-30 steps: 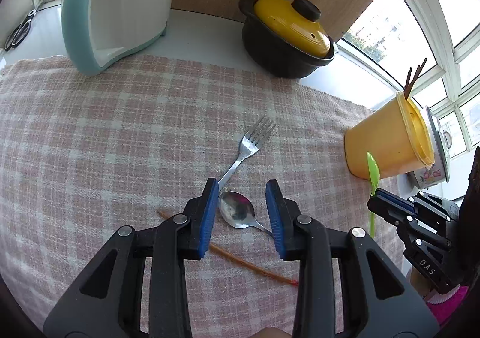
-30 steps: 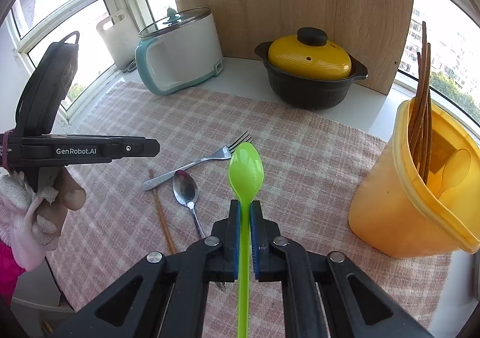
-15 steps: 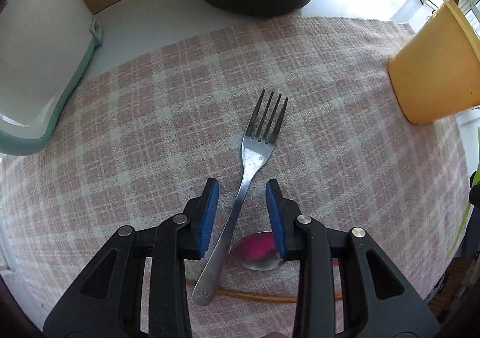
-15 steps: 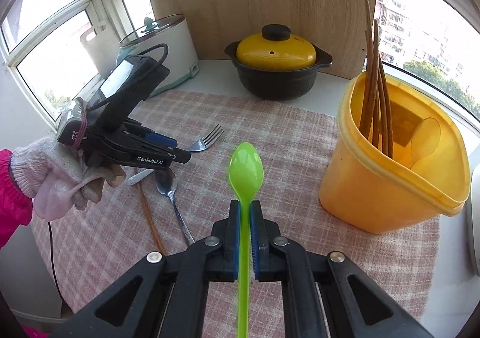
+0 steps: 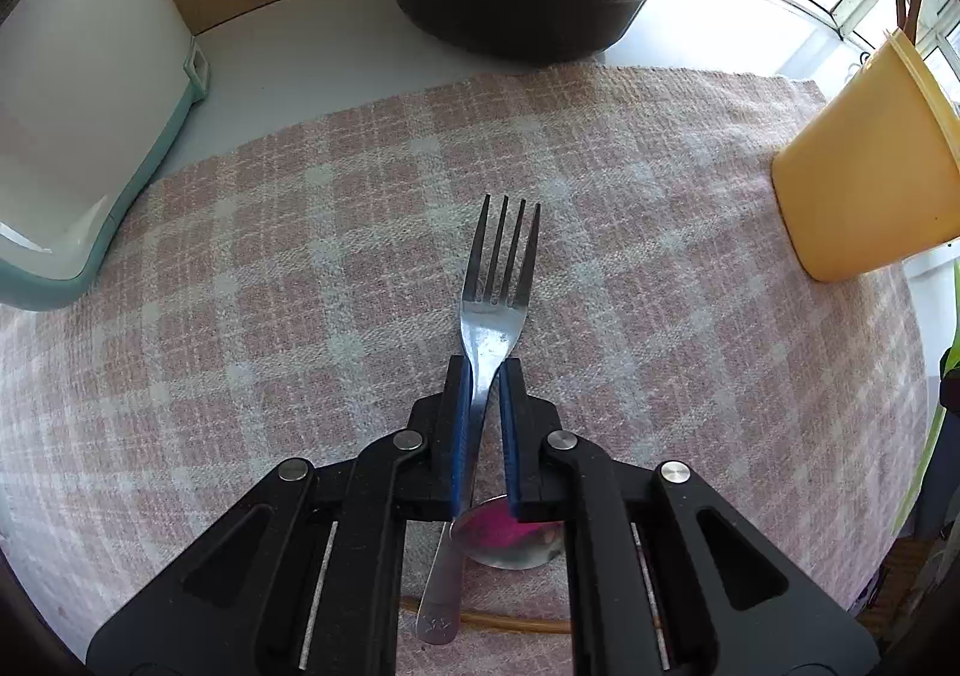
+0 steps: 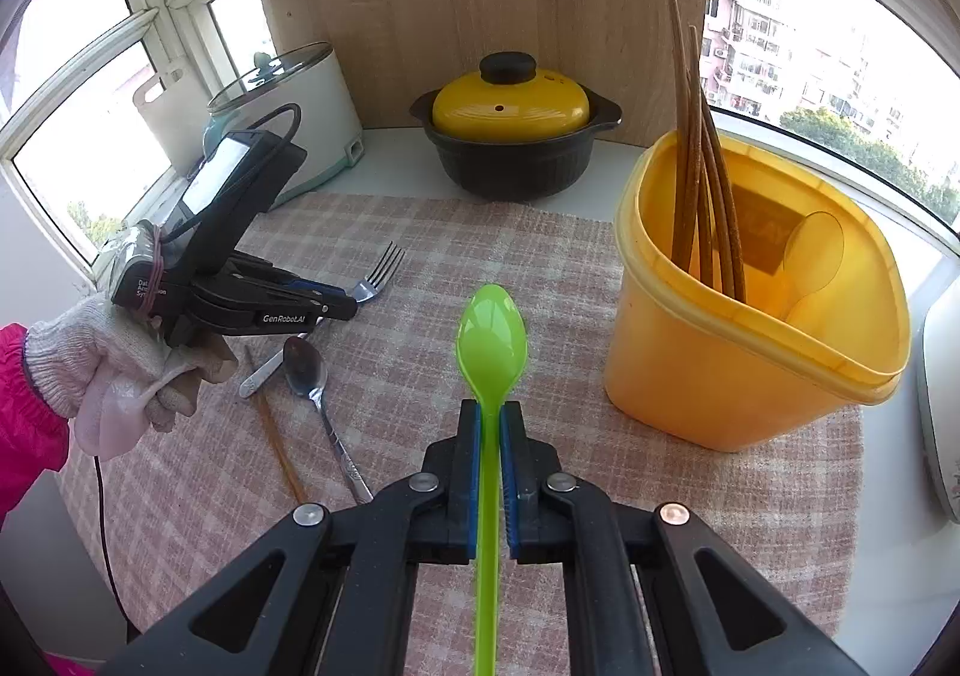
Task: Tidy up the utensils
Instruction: 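Lift the green spoon with the right gripper while the left gripper lifts the metal fork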
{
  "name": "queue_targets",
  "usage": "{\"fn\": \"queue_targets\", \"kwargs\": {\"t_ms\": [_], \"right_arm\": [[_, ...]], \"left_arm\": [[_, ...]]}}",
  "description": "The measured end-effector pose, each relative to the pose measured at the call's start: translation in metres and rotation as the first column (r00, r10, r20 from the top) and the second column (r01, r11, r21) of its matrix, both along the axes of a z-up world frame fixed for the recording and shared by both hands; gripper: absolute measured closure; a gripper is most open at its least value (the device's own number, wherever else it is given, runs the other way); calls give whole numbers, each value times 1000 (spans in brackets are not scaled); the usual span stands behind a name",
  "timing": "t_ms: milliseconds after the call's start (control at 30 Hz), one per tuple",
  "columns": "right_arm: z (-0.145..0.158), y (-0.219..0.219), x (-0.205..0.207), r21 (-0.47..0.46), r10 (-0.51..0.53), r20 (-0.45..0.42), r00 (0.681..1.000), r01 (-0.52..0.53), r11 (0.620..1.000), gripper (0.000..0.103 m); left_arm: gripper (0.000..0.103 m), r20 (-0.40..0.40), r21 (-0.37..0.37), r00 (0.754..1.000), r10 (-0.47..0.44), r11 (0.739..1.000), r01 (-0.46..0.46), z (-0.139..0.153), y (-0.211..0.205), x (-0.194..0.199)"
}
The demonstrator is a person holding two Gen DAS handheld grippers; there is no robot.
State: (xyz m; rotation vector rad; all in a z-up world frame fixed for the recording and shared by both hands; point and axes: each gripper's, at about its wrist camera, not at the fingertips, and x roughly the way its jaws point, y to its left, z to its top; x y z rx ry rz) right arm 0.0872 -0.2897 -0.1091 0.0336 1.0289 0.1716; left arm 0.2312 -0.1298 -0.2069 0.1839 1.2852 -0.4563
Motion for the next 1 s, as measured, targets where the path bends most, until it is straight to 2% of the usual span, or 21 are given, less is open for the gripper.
{"fn": "queue_targets", "kwargs": {"t_ms": [333,567,600,700,800,867,1000], "right_arm": [[7,4,2,6,-6,24,1000,6,1000,99],[17,10,4,11,-5,55,998,4,1000,99],[19,12,4,10,-4,61,998,3,1000,99],[26,12,3,15,-8,81,997,6,1000,99],[31,9,1,21,-14,95,995,12,1000,99],[31,8,1,19,-17,96,995,15,1000,99],[30,6,-4,26,-18,91,996,16,1000,99]], "left_arm": [[96,144,-114,982,121,988,-105,52,41,-18],[96,177,-218,965,195,964,-155,90,62,-26],[102,180,-232,964,198,961,-154,95,61,-28],[103,206,-265,959,195,954,-137,112,56,-33],[103,254,-257,952,168,961,-101,128,48,-38],[103,262,-228,951,165,968,-105,126,44,-35],[103,176,-216,973,146,971,-107,105,41,-20]]}}
